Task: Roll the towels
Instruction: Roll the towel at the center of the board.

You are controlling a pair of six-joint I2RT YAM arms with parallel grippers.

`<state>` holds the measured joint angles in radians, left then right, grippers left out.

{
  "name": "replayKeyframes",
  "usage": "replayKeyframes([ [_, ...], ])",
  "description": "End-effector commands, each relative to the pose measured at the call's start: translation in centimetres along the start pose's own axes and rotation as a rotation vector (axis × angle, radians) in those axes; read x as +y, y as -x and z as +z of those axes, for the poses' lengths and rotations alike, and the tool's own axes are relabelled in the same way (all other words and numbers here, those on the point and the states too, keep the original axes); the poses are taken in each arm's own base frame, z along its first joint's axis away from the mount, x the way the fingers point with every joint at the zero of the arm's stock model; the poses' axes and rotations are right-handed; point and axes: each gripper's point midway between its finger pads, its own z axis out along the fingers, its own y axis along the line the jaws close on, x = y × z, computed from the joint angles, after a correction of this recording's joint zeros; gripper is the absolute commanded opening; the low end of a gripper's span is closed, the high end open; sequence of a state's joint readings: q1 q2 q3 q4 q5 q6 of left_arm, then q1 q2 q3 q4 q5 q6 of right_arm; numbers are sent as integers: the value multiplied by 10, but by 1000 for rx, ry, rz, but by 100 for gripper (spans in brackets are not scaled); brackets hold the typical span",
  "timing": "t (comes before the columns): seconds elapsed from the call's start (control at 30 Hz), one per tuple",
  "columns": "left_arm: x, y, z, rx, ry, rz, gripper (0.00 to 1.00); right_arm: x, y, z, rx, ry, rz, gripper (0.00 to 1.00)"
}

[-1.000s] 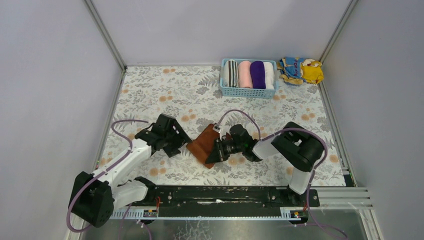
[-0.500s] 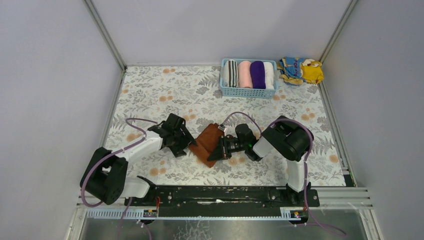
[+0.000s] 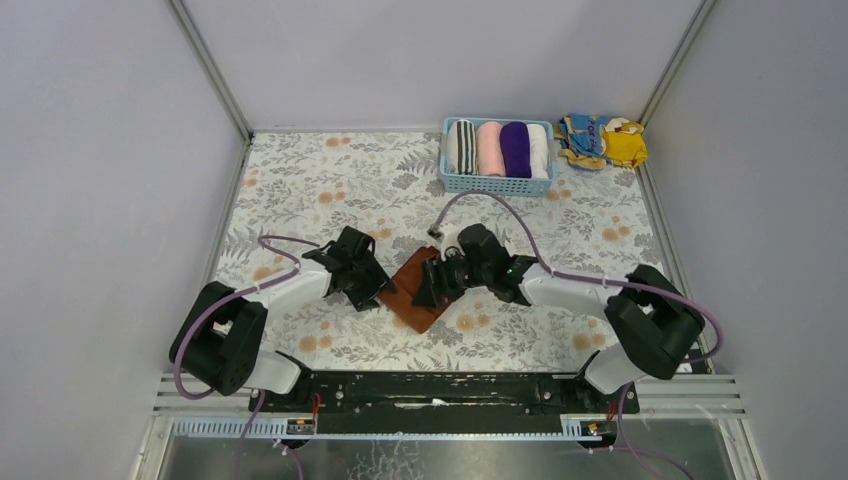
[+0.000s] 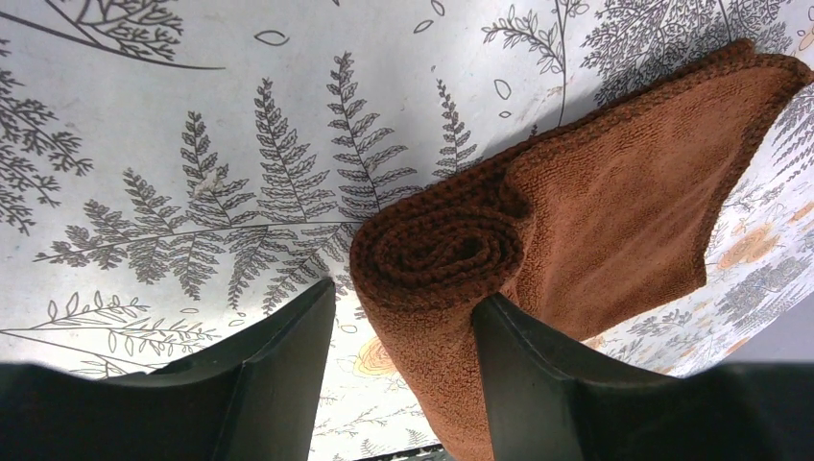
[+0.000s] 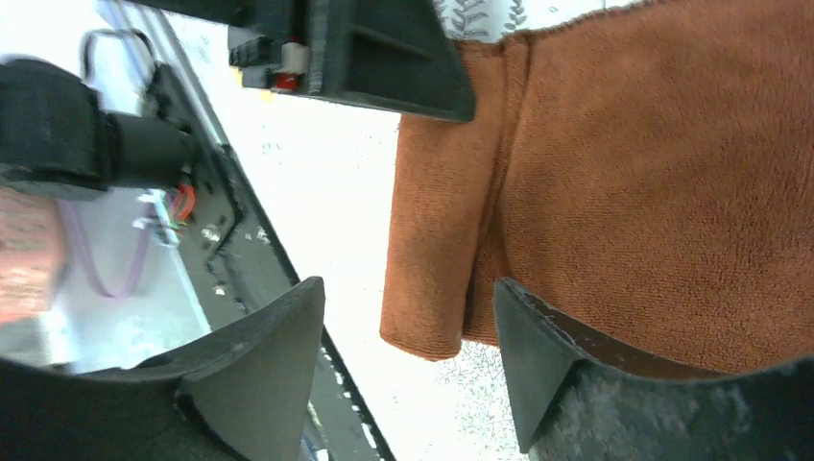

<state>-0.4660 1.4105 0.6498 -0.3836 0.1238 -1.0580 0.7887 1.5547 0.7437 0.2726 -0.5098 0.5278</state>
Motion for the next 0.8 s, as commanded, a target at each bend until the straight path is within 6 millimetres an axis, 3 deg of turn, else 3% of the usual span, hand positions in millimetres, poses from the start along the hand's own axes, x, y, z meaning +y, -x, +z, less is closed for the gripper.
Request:
replayKeyframes([
  [0.0, 24, 0, 13, -18, 90, 15, 54, -3, -11, -12, 69, -276, -345, 72],
  [0.3, 26, 0, 13, -17, 100, 15, 54, 29, -14, 7, 28, -464, -719, 71],
  [0.53, 23, 0, 13, -17, 94, 15, 54, 13, -38, 31, 121, -506, -810, 70],
  [0.77, 21, 1, 11, -19, 85, 16, 55, -24, -61, 41, 227, -605, -844, 66],
])
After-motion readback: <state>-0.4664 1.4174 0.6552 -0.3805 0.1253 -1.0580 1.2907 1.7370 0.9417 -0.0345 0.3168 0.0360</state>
